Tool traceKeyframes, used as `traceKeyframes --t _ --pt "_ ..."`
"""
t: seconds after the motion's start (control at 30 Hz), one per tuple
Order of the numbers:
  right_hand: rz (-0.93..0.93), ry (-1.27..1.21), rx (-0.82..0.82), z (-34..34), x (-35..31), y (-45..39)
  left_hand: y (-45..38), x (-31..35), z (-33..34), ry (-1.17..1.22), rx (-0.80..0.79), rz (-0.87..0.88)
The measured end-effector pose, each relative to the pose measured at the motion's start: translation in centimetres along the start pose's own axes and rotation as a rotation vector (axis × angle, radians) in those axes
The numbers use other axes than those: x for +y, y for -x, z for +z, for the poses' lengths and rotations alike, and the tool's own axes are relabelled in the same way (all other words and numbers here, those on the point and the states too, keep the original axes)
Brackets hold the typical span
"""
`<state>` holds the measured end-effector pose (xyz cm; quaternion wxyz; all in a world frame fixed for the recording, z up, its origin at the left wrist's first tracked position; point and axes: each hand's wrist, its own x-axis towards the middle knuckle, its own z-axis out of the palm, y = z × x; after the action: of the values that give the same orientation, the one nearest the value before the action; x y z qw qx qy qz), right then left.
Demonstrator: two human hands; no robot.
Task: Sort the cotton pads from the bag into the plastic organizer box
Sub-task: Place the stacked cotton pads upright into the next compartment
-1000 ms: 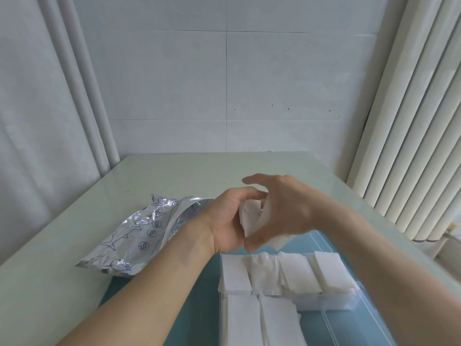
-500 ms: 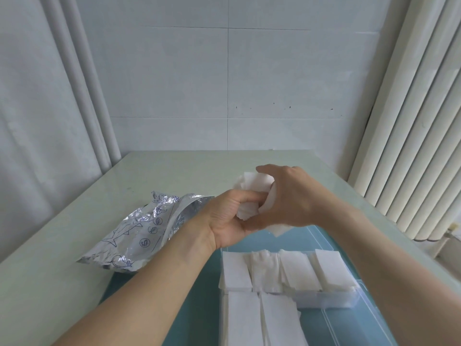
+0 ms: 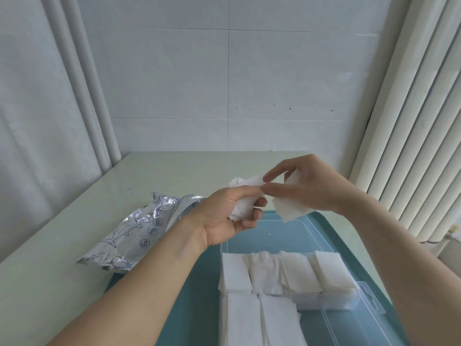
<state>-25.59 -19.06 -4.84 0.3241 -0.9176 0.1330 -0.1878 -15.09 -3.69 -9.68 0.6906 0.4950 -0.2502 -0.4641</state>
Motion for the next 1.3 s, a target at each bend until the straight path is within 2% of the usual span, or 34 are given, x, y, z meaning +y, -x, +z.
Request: traceKeyframes --t 0.1,0.23,0.47,0.6,0.77,0.9,0.97,1.1,1.2,1.3 --pt "0.008 -0.084 -0.029 0.4 0.3 -0.1 0.1 0.1 -0.1 -0.029 -0.103 -0.008" --pt "-0.022 -0.059 -0.009 0.7 0.2 -0.2 0.2 0.1 0.1 -0.09 -0.159 -0.021" --pt "-0.073 0.039 -0.081 0.1 -0.1 0.2 0.9 0.0 -0.2 -0.158 -0.247 -0.229" --pt "-0.058 0.071 -0.065 0.8 -0.2 0.2 0.7 -0.3 -0.1 -0.141 -0.134 -0.238" --pt "0.013 -0.07 0.061 0.8 0.1 -0.6 0.1 -0.5 -0.3 0.02 -0.004 -0.165" --pt "0.015 -0.272 -0.188 0.9 -0.1 0.0 0.4 -0.3 0.3 0.076 -0.058 -0.191" --pt "0.012 -0.348 -0.242 0.8 0.1 0.1 0.4 -0.1 0.3 0.082 -0.091 -0.18" --pt "0.102 -0.401 -0.025 0.6 0.6 -0.3 0.4 0.2 0.3 0.149 -0.062 -0.119" --pt "0.091 -0.392 0.015 0.5 0.8 -0.3 0.4 0.5 0.0 0.033 -0.044 -0.066" --pt "0.063 -0.437 -0.086 0.0 0.8 -0.3 0.5 0.5 -0.1 -0.147 0.008 0.01"
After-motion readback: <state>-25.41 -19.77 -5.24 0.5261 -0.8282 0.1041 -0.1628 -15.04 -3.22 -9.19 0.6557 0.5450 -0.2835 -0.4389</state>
